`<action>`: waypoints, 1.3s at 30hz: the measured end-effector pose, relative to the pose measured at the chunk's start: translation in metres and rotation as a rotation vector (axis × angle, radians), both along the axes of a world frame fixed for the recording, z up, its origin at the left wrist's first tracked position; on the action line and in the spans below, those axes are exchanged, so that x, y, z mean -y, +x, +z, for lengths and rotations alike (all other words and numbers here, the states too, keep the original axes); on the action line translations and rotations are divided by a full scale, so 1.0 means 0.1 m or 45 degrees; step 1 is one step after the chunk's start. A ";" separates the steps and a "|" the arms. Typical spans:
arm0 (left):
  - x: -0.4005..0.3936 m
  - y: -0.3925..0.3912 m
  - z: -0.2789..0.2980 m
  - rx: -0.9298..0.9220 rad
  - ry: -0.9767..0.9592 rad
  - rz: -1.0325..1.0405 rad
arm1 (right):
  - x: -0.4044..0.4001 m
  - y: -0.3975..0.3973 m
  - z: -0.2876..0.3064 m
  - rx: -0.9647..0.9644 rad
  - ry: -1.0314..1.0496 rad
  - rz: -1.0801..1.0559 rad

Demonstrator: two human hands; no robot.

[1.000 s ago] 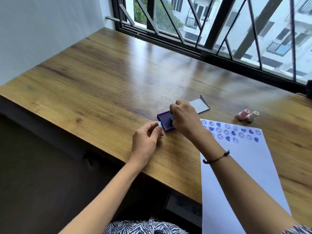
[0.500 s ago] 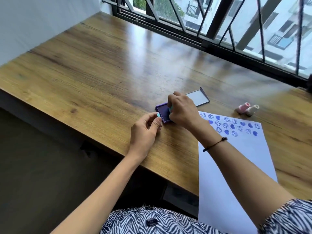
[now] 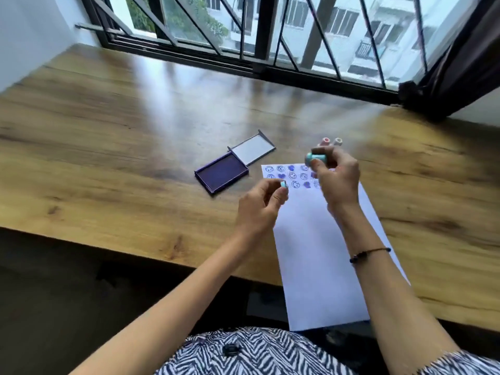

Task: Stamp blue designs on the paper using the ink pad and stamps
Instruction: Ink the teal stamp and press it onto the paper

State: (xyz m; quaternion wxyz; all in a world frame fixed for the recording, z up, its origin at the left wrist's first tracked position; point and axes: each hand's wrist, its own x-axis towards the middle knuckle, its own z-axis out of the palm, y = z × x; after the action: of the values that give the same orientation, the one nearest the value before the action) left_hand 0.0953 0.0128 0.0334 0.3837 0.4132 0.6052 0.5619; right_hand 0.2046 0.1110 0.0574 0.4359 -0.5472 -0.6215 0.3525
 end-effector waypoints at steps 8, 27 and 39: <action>-0.34 0.42 -0.13 -0.251 -0.135 -0.181 | -0.26 0.55 -0.04 0.768 -0.048 0.107; -0.32 0.44 -0.18 -0.300 -0.035 -0.132 | -0.28 0.48 -0.09 1.360 0.158 0.332; -0.33 0.44 -0.24 -0.277 0.009 -0.122 | -0.34 0.43 -0.12 1.302 0.108 0.360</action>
State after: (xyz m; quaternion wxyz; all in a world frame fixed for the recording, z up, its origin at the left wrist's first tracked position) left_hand 0.1392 0.0458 0.0096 0.3408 0.5017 0.6206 0.4970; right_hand 0.2474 0.1454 0.0458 0.0474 -0.5420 -0.8361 0.0706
